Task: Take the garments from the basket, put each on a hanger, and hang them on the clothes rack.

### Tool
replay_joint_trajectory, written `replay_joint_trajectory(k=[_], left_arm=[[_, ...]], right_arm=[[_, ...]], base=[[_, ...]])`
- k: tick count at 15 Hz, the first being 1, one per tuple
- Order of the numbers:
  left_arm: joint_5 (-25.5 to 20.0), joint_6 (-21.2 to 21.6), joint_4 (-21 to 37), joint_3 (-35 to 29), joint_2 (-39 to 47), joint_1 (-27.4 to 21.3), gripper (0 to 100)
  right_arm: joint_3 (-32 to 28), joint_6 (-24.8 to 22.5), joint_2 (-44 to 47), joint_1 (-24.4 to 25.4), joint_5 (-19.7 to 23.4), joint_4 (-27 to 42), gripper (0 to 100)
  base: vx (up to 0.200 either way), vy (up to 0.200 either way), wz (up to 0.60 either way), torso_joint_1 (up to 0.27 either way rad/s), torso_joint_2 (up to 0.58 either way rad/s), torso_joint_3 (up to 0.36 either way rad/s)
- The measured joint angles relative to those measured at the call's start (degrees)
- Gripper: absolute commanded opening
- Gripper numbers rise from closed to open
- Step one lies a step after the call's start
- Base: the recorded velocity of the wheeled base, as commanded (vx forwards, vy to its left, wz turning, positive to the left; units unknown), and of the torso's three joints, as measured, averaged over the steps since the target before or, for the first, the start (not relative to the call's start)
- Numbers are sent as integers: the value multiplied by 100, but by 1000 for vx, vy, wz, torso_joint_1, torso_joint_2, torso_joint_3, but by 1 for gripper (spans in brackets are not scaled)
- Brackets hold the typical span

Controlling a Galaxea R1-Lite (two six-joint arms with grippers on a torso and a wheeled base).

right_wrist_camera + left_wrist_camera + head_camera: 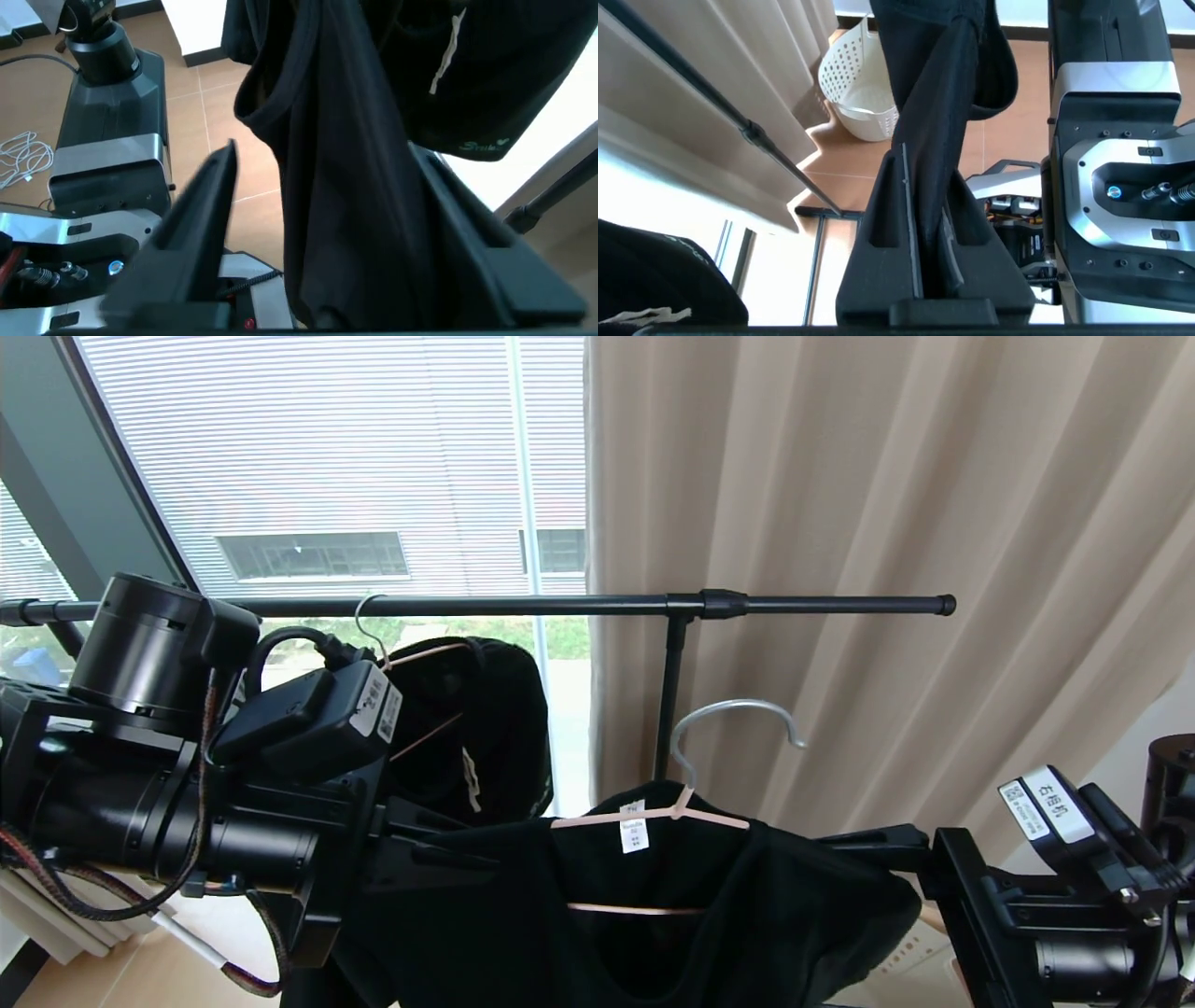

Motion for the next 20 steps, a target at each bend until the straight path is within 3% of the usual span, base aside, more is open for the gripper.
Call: replay_joint_trajectory(k=[8, 13, 20], left_arm=[[-73, -141, -5, 507, -684, 691, 0], [-74, -1126, -11, 677, -1258, 800, 0], [-73, -1647, -11, 708, -1608, 945, 0]], right_arm=[[33, 16, 41, -132, -6, -272, 100], [17, 18, 99, -211, -5, -280, 100], [0, 23, 245, -460, 29, -441, 100]], base=[[0, 0, 0, 0, 0, 0], [0, 0, 0, 0, 0, 0], [0, 0, 0, 0, 0, 0]])
